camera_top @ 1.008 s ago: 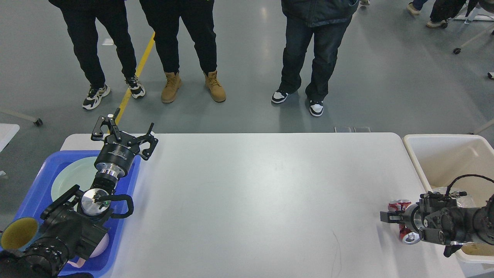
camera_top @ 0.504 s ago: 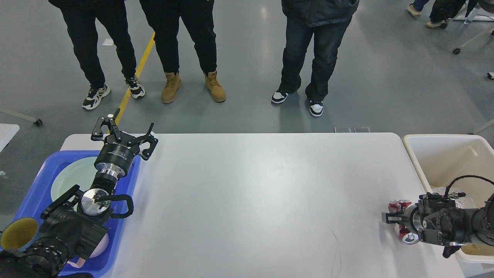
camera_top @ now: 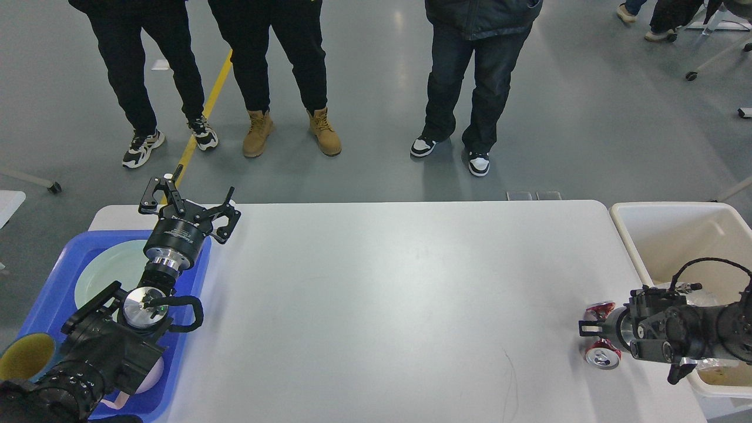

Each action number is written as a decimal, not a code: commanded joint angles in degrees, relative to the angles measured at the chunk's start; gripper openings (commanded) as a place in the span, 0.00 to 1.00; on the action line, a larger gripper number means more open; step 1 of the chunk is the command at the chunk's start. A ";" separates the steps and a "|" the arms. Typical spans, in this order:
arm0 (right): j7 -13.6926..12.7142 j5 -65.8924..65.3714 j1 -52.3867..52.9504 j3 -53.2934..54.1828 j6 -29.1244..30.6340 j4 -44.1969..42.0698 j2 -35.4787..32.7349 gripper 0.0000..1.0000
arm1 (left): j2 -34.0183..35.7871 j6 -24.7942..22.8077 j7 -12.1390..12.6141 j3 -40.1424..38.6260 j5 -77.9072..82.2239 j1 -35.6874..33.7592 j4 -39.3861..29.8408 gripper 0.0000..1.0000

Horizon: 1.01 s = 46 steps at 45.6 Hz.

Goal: Tidy desktop
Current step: 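Lift the red can and drop it into the white bin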

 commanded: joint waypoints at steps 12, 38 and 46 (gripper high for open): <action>-0.15 -0.01 27.80 0.81 -0.10 22.69 -9.15 0.00 | 0.01 0.00 -0.03 0.02 0.00 0.00 -0.01 0.96; -0.24 3.77 62.08 1.16 20.02 27.71 -17.23 0.00 | 0.01 0.00 -0.03 -0.07 0.00 0.00 -0.01 0.96; -0.24 4.21 65.34 0.55 22.84 27.54 -18.38 0.00 | 0.01 0.00 -0.03 -0.07 0.00 0.00 -0.01 0.96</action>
